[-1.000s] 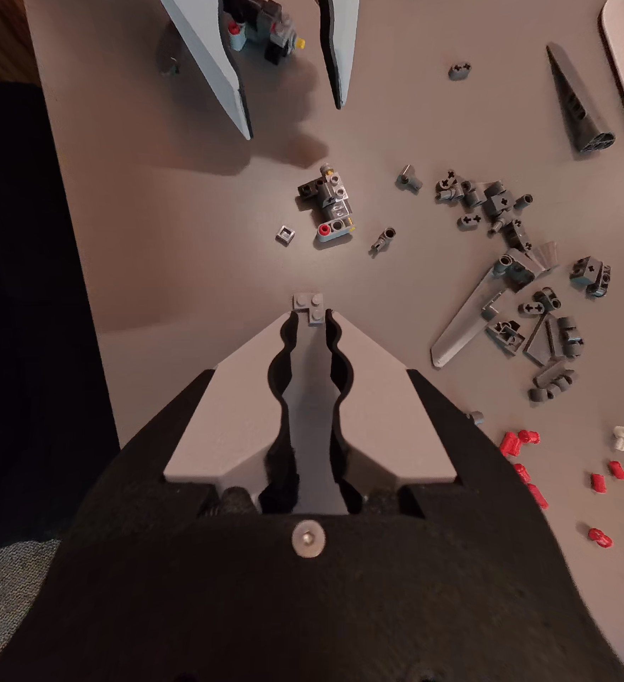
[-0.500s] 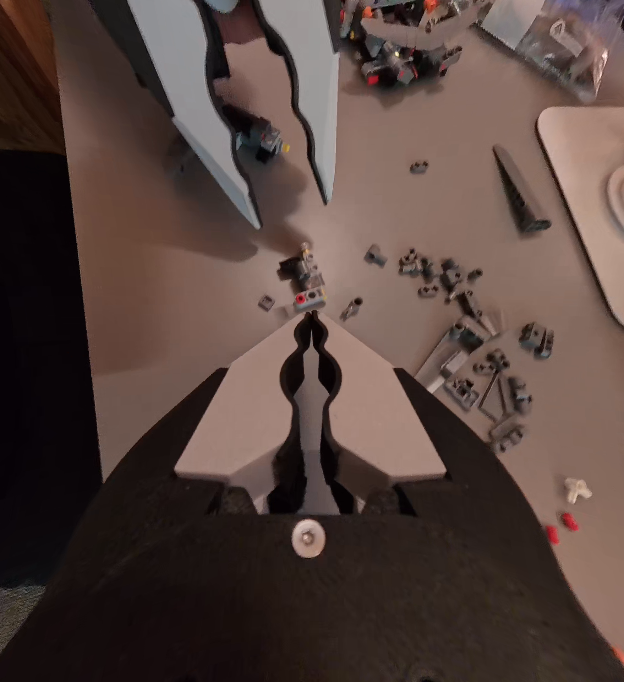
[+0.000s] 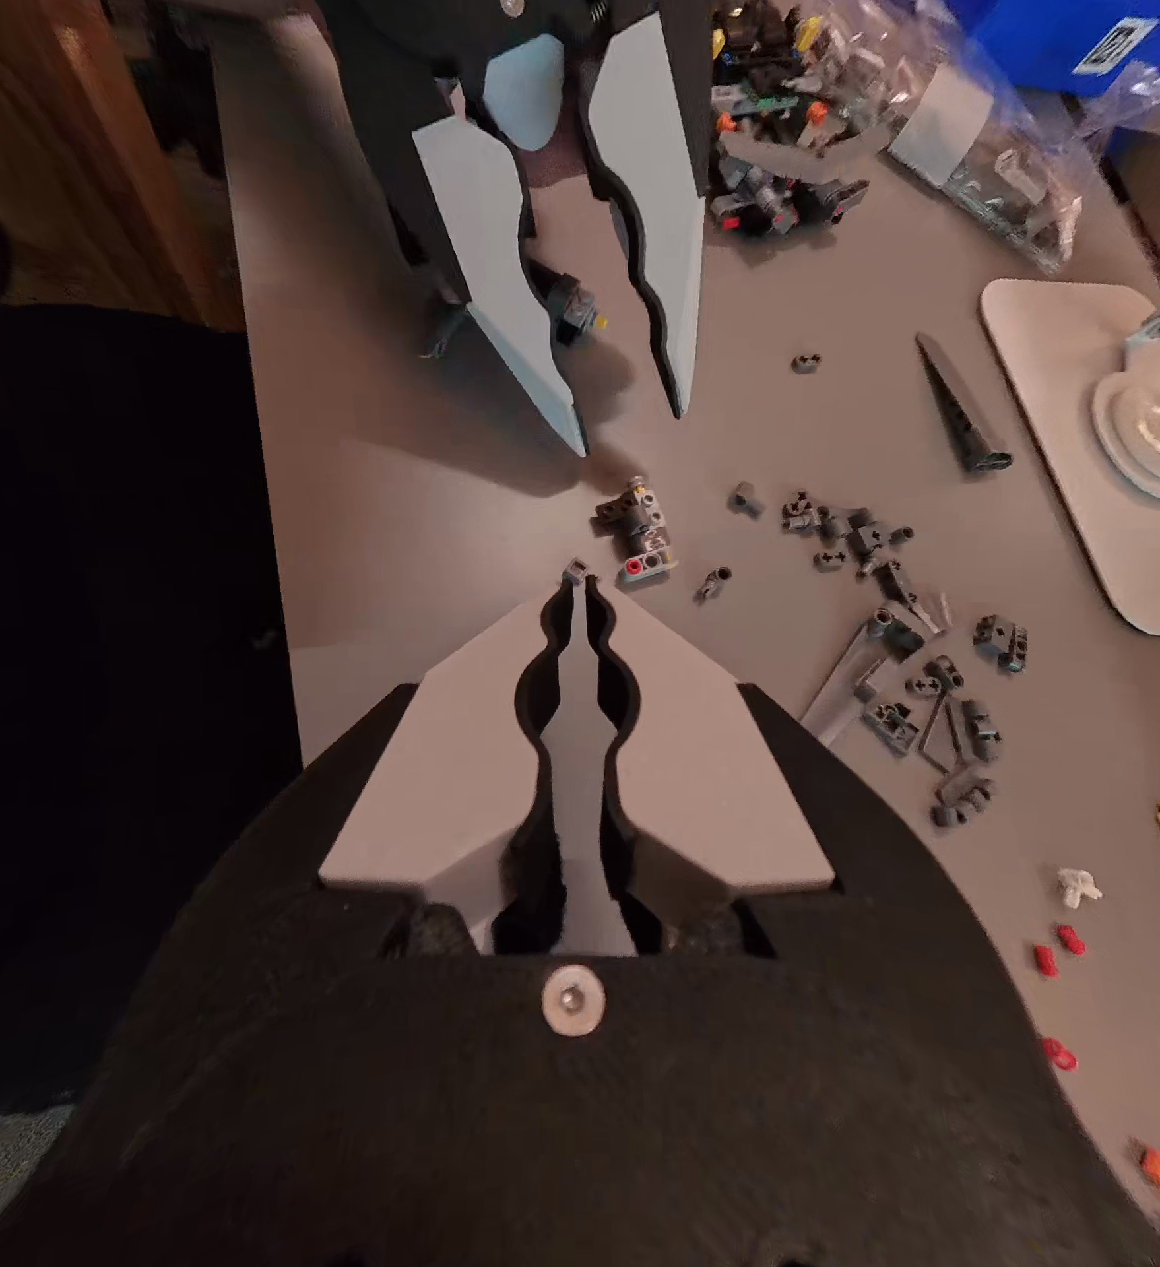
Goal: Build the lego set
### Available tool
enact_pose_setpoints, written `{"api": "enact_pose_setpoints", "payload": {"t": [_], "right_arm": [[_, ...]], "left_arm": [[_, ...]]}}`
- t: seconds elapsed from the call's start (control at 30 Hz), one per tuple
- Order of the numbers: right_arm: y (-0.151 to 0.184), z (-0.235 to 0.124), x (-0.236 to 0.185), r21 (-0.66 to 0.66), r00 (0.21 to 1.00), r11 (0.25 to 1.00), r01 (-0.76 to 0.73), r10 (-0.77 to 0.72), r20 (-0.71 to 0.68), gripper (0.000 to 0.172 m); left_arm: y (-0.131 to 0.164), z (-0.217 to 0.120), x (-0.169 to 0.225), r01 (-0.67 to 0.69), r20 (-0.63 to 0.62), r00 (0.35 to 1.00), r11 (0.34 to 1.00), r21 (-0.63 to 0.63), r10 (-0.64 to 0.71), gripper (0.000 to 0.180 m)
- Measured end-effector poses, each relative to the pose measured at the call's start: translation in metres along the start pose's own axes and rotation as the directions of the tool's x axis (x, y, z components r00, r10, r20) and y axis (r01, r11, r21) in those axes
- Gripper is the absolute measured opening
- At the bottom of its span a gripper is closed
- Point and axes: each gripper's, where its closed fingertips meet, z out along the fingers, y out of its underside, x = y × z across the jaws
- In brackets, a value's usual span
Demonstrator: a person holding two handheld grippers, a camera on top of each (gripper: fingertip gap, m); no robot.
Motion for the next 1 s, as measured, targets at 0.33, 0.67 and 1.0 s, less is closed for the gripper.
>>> {"api": "enact_pose_setpoints", "payload": {"t": [0.33,0.67,1.0], "right_arm": [[0.010,-0.011,0.000,0.114,0.996,0.993,-0.009,0.019,-0.085,0.000],[0.016,-0.014,-0.012,0.185,0.994,0.982,0.033,-0.013,-0.105,0.002],[0.028,-0.030,-0.131,0.181,0.963,0.961,0.208,-0.234,0.134,0.004]], "left_arm": [[0.004,-0.014,-0.019,-0.068,0.220,0.973,0.997,-0.031,0.074,0.035],[0.022,-0.083,-0.029,0.085,0.470,0.879,0.996,0.016,-0.082,0.039],[0.010,-0.171,0.033,0.149,0.662,0.741,0.989,0.003,-0.113,0.042]]}}
